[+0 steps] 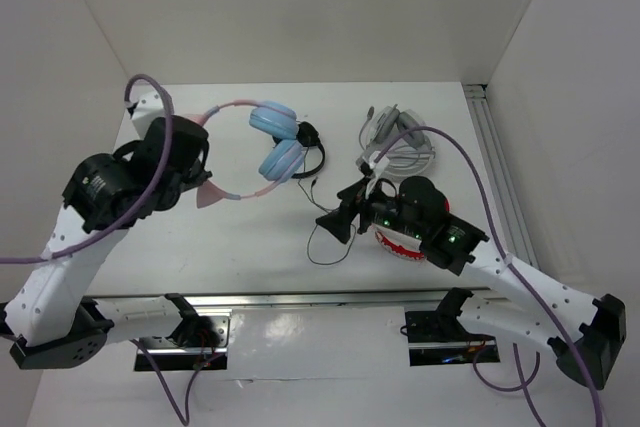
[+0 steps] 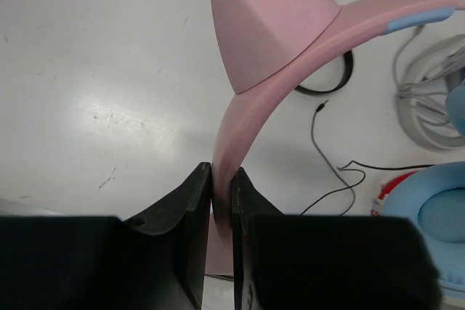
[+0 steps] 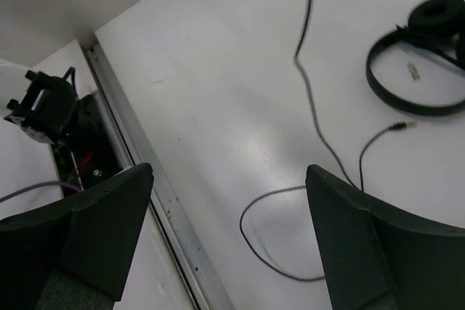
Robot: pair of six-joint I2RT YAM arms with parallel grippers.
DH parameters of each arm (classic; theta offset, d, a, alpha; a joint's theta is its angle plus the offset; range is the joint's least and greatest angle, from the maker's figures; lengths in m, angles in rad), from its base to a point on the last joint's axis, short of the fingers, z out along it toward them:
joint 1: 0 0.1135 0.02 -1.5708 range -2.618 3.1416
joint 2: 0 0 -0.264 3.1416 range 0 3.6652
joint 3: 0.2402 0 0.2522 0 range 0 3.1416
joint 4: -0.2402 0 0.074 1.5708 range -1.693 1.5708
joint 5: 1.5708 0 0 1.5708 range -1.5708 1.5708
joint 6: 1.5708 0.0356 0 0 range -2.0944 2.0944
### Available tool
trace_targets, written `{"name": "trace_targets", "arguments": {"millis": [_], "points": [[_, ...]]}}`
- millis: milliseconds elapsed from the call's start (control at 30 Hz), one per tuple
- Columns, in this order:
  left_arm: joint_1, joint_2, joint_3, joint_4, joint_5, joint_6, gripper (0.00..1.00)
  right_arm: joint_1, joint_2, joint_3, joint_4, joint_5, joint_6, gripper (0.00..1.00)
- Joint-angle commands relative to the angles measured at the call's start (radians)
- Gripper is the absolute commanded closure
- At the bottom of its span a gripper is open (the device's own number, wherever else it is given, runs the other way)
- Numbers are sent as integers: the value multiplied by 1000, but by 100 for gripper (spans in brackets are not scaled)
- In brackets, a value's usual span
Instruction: Wrap the headphones
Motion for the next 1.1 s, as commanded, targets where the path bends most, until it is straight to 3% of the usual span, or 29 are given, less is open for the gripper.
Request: {"name": "trace_targets", "arguments": {"millis": [0,267,400,500,600,800,833,867,933,1067], "points": [[19,-18,146,80,32,80,100,72,12,-13,273,35,-125,8],[28,-88,185,131,194,99,100,131,136,-13,384,191,-188,10],[28,-113,200,140,227,87,100,131,136,-66,482,331,-188,8],[28,-124,200,154,227,75,100,131,156,-76,506,336,-188,9],[28,-124,200,166,236,64,100,131,213,-76,506,307,-169,21],[28,-134,221,226,271,53,100,96,248,-132,615,229,-134,28],[28,-134,221,226,271,44,100,96,257,-145,615,213,-134,34],[28,-144,221,238,271,44,100,96,258,-145,626,204,-134,54],[28,-144,234,238,256,35,100,96,258,-157,626,204,-134,67],[28,-144,269,238,218,35,100,85,248,-194,646,204,-125,67]]}}
